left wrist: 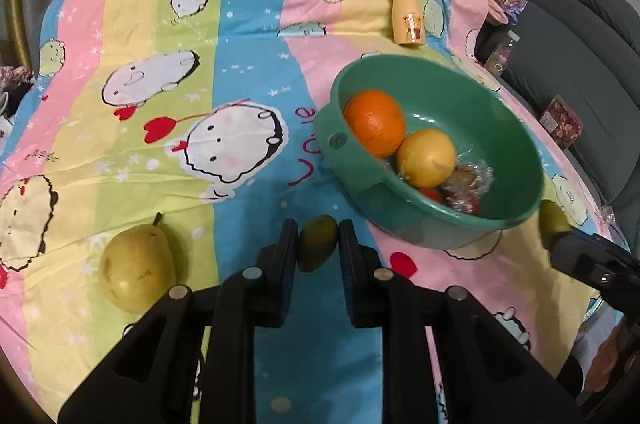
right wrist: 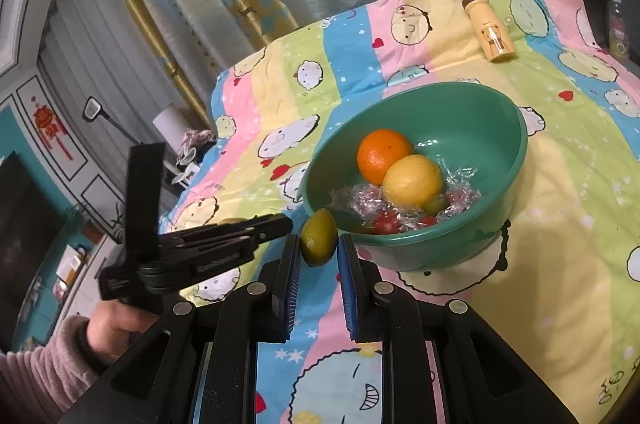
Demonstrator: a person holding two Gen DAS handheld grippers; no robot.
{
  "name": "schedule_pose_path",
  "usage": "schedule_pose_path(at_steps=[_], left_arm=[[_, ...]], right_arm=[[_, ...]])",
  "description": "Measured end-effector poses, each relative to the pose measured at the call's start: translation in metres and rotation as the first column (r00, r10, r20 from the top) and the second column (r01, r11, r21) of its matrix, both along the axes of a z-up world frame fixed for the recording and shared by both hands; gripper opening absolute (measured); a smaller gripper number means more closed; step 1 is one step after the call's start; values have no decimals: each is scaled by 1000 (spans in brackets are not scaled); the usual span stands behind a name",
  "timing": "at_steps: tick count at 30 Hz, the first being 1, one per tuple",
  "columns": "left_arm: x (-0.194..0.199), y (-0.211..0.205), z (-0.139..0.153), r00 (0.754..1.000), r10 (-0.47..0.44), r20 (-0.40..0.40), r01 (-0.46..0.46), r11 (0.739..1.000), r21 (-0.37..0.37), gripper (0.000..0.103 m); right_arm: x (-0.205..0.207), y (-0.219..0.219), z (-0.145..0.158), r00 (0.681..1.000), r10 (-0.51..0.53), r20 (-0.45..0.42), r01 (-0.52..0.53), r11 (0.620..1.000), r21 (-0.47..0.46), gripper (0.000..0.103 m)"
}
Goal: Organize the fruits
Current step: 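Carry both held olives over the green basin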
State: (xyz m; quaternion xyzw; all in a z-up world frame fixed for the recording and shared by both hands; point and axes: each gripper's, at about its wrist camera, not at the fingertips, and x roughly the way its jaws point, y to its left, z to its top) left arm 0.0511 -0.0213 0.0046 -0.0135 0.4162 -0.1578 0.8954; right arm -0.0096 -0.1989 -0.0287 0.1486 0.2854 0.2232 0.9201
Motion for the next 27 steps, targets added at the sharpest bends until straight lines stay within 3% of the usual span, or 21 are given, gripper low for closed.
schedule_pose_path(at_steps=[16,27], left_arm=[[-30,-10,36,998,-12,69,13,1000,-12,20],[-20,-36,51,992,-69,104,69,998,10,20]], right_arm=[[-11,-4,12,999,-4,36,4,1000,-6,21],[1,-20,20,997,-46,59,47,999,-15,21]])
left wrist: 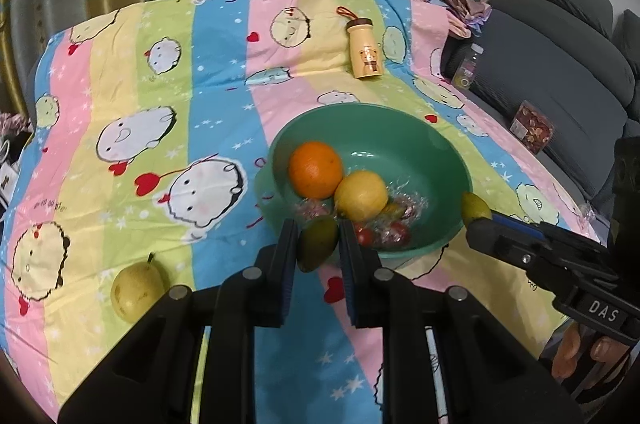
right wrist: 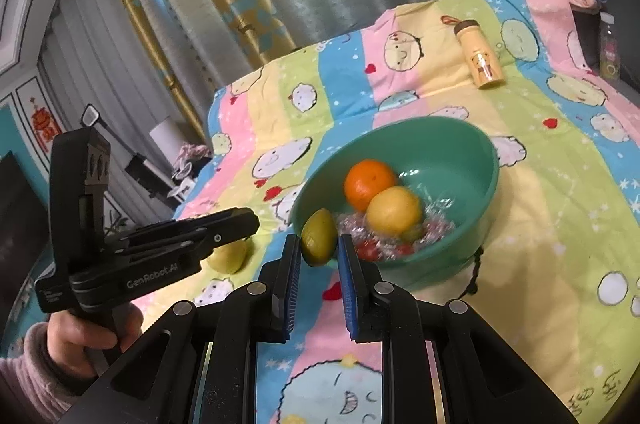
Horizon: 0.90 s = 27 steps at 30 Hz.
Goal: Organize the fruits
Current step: 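Carry both held olives over the green basin, then lower both olives into the basin and open both grippers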
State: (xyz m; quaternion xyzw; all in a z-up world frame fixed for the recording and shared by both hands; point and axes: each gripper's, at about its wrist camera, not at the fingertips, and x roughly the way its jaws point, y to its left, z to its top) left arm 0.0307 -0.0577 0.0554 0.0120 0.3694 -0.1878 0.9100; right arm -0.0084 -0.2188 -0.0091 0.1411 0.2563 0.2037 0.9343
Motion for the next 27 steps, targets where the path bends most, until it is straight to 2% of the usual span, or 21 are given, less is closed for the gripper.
schedule_pose_path(at_steps=[7,18,27], left_arm=[[17,-20,1,999,-42,3,42,999,10,20],[46,-42,-13,997,-72,-20,73,997,39,20],[59,-46,-25,997,-68,-44,70,996,61,20]], right_arm=[[17,-9,3,999,-36,7,36,999,-4,21],[47,-12,1,997,-73,-4,73,995,-70,21],[64,-16,-9,993,-101,-60,95,991,-91,21]])
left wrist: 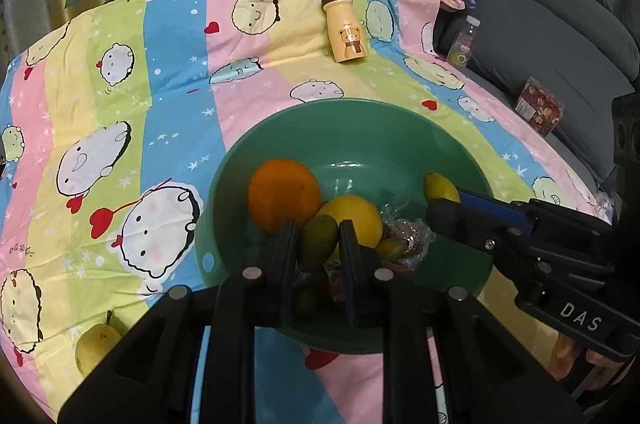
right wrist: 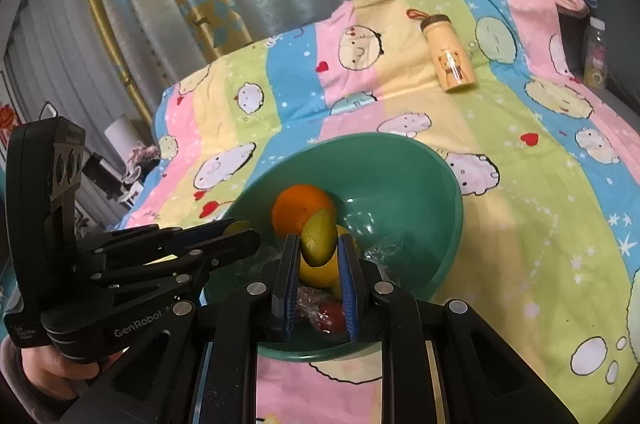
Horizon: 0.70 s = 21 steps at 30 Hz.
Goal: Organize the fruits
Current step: 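Lower both olives into the basin and open both grippers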
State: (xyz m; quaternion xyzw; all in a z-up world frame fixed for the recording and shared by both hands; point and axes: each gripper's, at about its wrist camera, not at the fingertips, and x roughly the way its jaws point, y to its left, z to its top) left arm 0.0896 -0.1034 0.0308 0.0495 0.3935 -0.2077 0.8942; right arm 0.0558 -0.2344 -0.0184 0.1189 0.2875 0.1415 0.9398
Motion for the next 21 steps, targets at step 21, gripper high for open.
schedule_pose_path(at_steps=[21], left_arm=[[3,-3,-6,1000,4,-5,-4,1000,21,20]], right_arm=[[4,4,-3,1000,3,-11,-3,1000,-21,21]])
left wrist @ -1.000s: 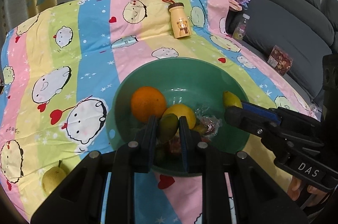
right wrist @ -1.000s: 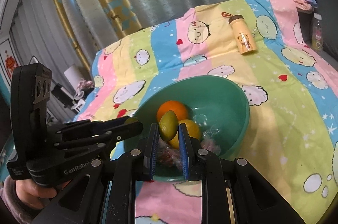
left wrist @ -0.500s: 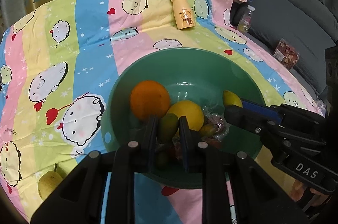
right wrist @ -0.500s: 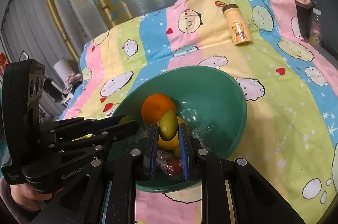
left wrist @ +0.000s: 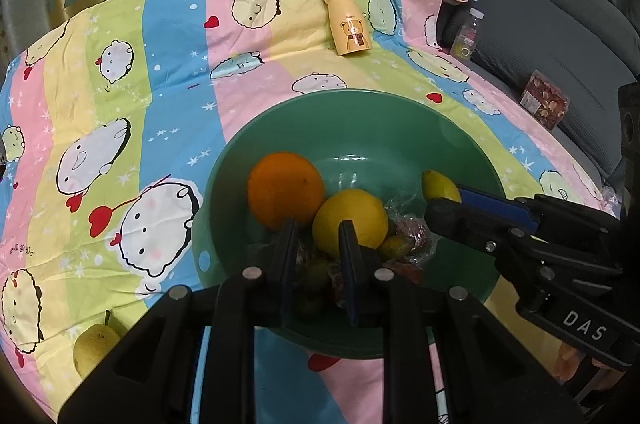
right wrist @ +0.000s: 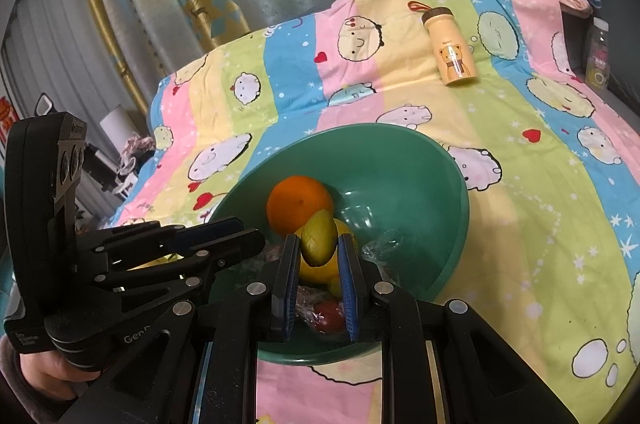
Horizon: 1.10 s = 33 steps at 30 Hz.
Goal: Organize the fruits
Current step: 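Lower both olives into the basin and open both grippers, then withdraw both grippers from the basin toward the pear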
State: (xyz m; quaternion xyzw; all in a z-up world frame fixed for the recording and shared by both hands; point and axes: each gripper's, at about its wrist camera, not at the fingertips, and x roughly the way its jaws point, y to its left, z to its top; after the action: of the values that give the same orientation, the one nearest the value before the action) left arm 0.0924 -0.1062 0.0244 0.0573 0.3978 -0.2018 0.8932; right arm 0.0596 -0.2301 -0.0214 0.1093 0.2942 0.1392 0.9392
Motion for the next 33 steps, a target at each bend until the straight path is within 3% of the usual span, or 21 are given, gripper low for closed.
schedule_pose_path(at_steps=[9,11,13,18,20,27,33], left_arm=[[-1,1,2,1000,3,6,-3,1000,-7,20],[-2,1,3,1000,6,8,-6,1000,-9,22],[-2,2,4,1000,11,11,-10,1000,-12,30],[-5,4,8,1000,22,19,-22,1000,-19,48],[-7,6,10,999,27,26,-27,999,-19,58],[-16,15,19,996,69,50,-67,997,-27,86],[-29,24,29,993,97,73,-94,995,-37,101]], right_arm=[[1,-1,1,1000,-13,-9,13,1000,1,21],[2,-2,1,1000,-15,-15,15,1000,5,27],[1,-3,2,1000,-22,-15,22,1000,4,34],[-5,-3,5,999,-32,-5,32,999,3,39],[-8,-4,7,999,-41,0,41,999,5,50],[-18,-9,13,997,-82,4,82,996,21,70],[-30,-13,18,994,-108,6,107,994,35,81]])
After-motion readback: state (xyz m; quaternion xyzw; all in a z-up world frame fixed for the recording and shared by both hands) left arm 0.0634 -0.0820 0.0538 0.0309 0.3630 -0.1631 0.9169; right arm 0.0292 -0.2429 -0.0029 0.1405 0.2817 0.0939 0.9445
